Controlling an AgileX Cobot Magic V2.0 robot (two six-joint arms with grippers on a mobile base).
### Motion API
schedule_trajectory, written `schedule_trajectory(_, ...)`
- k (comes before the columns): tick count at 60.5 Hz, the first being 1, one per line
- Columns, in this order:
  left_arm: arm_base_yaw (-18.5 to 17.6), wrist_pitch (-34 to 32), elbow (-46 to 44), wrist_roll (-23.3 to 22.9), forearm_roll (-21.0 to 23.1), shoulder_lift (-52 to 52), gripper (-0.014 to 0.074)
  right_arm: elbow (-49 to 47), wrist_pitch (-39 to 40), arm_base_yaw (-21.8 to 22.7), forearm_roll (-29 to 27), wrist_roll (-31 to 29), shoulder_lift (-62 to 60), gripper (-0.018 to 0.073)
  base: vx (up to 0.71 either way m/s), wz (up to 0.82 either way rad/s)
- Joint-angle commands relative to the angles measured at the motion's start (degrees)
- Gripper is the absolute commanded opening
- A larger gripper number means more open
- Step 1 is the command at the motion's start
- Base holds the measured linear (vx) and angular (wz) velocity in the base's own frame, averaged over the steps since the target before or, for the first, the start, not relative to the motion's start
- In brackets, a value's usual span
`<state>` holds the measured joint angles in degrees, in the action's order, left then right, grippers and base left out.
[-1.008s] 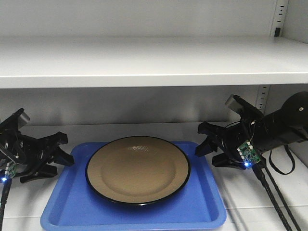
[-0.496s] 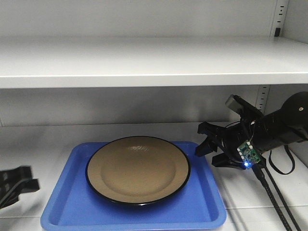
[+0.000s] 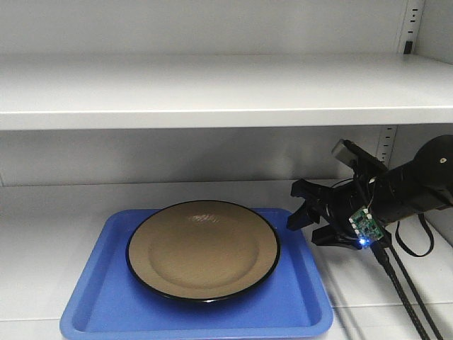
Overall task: Place disk in tray to left cabinet
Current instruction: 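Open both grippers and withdraw the left arm from the tray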
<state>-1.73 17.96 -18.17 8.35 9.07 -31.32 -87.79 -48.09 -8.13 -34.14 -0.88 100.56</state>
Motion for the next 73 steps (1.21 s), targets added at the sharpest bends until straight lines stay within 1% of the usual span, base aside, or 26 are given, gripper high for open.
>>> schedule_trajectory(1, 0.25, -5.13, 3.69, -0.6, -3.91, 6.31, -0.001, -1.93, 2.29, 0.16, -1.87, -0.49, -2.99, 0.0396, 0.0, 0.0)
schedule_trajectory(7, 0.35, -5.13, 8.68, -0.6, -5.09, 13.61, -0.0008, -1.93, 2.29, 0.16, -1.87, -0.49, -2.99, 0.0396, 0.0, 0.0)
schedule_trajectory(11, 1.42, -5.13, 12.04, -0.6, -5.63, 18.22, -0.0008, -1.93, 2.29, 0.16, -1.87, -0.49, -2.99, 0.0396, 0.0, 0.0)
schedule_trajectory(19, 4.9, -5.37, 17.17, -0.6, -5.5, 27.34, -0.0008, -1.93, 2.29, 0.16, -1.87, -0.49, -2.99, 0.0396, 0.0, 0.0)
schedule_trajectory(22, 5.49, -5.55, 18.79, -0.82, -5.42, 31.02, -0.0008, -1.93, 2.29, 0.16, -1.87, -0.49, -2.99, 0.0396, 0.0, 0.0)
schedule_trajectory(24, 5.56, -5.93, 20.18, -1.74, -5.36, 33.51, -0.0008, -1.93, 2.29, 0.16, -1.87, -0.49, -2.99, 0.0396, 0.0, 0.0)
schedule_trajectory(26, 5.56, -7.23, 21.11, -2.82, -5.37, 33.3, -0.0008, -1.93, 2.39, 0.16, -1.87, -0.49, -2.99, 0.0396, 0.0, 0.0)
schedule_trajectory(31, 5.2, -6.7, 20.89, -5.03, -5.51, 32.11, -0.0008, -1.93, 1.98, 0.16, -2.08, -0.49, -2.99, 0.0396, 0.0, 0.0)
schedule_trajectory(41, 3.52, -8.85, 20.89, -5.03, -5.46, 32.88, -0.0007, -1.93, 1.41, 0.16, -2.02, -0.49, -2.8, 0.0396, 0.0, 0.0)
schedule_trajectory(73, 3.57, -8.98, 20.89, -5.03, -5.46, 32.88, -0.0006, -1.93, 1.22, 0.16, -2.03, -0.49, -2.8, 0.0396, 0.0, 0.0)
